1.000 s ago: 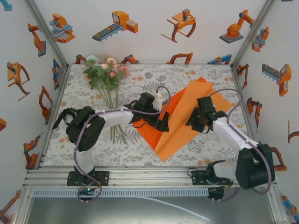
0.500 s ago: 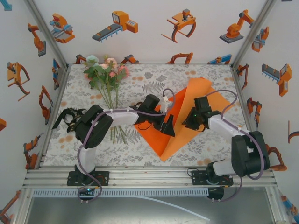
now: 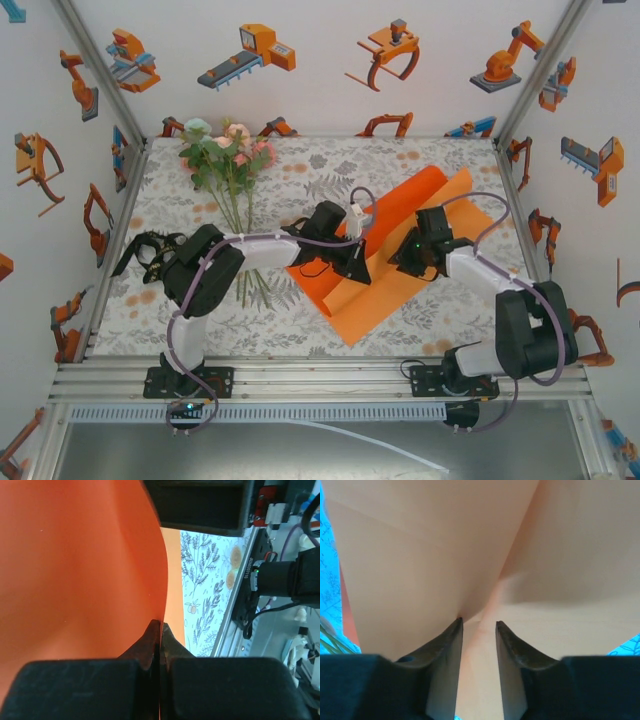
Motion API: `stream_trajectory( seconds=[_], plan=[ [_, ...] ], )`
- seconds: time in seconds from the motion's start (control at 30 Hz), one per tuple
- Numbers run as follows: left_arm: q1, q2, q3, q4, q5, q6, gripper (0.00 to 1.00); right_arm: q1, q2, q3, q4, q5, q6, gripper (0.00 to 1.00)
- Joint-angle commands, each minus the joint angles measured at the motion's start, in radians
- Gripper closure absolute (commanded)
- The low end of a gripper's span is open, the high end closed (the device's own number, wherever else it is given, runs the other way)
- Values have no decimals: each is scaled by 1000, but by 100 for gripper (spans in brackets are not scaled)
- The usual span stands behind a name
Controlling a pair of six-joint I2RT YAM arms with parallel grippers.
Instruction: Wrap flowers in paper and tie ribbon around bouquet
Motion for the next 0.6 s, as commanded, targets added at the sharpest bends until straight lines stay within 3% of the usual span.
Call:
stream_trajectory(
  seconds=[0.0, 0.13, 0.3, 0.43, 0.57],
  plan=[
    [21, -98, -3, 55, -25, -95, 100, 2, -39, -30, -6, 45, 17, 60],
    [94, -209, -52, 248, -51, -338, 100, 2, 20, -47, 69, 18, 29, 62],
    [214, -273, -55, 310, -52, -556, 100, 1, 108, -22, 102, 45, 30, 77],
    [300, -289, -71, 267, -28, -559, 100, -20, 103, -44, 29, 117, 89, 89],
    [413, -277, -23, 142, 2, -485, 100, -32, 33, -81, -77, 173, 114, 93]
  ],
)
